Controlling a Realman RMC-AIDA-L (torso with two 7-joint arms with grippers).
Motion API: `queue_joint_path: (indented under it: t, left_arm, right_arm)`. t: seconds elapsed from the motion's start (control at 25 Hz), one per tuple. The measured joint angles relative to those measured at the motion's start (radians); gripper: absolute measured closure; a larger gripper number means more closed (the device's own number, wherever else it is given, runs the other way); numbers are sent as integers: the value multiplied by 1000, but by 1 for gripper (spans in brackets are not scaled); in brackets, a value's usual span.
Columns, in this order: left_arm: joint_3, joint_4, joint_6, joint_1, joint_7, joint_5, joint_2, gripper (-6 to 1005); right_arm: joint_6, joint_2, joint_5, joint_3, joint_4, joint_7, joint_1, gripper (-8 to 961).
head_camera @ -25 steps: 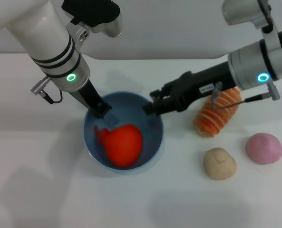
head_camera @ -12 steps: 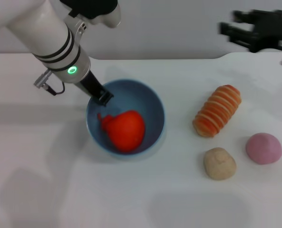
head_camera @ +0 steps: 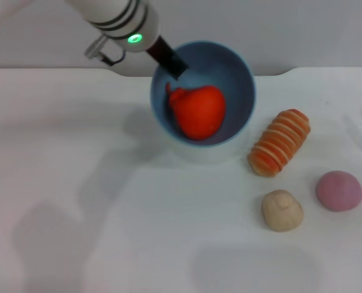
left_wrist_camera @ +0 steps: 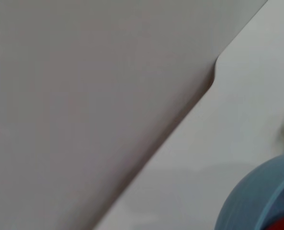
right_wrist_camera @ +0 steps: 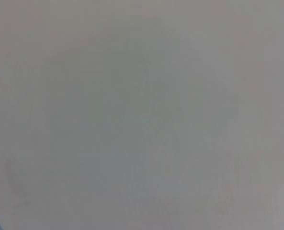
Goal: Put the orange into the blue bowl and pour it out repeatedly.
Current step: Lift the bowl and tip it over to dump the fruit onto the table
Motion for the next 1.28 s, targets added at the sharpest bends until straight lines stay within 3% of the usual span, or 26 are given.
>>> queue_joint_path:
  t: [0.16, 0.28, 0.4, 0.56, 0.88, 1.08, 1.28]
  left_arm:
    - [117, 22, -106, -4, -3, 57, -2, 1000]
    - [248, 58, -286, 46, -8, 138, -1, 1000]
    - [281, 64, -363, 71, -3, 147, 1, 1000]
    - [349, 73, -565, 144, 47, 149, 6, 1000]
    - [486, 69, -1050, 333, 317, 151, 2, 999]
    - [532, 81, -1182, 397, 400, 150, 0, 999]
    - [538, 95, -1158, 409, 397, 142, -3, 999]
  right_arm:
    - [-6, 6, 10, 21, 17, -1, -4, 506]
    - [-10, 8, 12, 24, 19, -3, -2, 506]
    - [-14, 8, 14, 24, 21, -2, 3, 390]
    - [-16, 8, 40, 21, 25, -3, 6, 290]
    - [-18, 7, 51, 24, 27, -3, 7, 288]
    - [-18, 6, 56, 24, 31, -2, 13, 287]
    - [-19, 5, 61, 24, 32, 1, 17, 289]
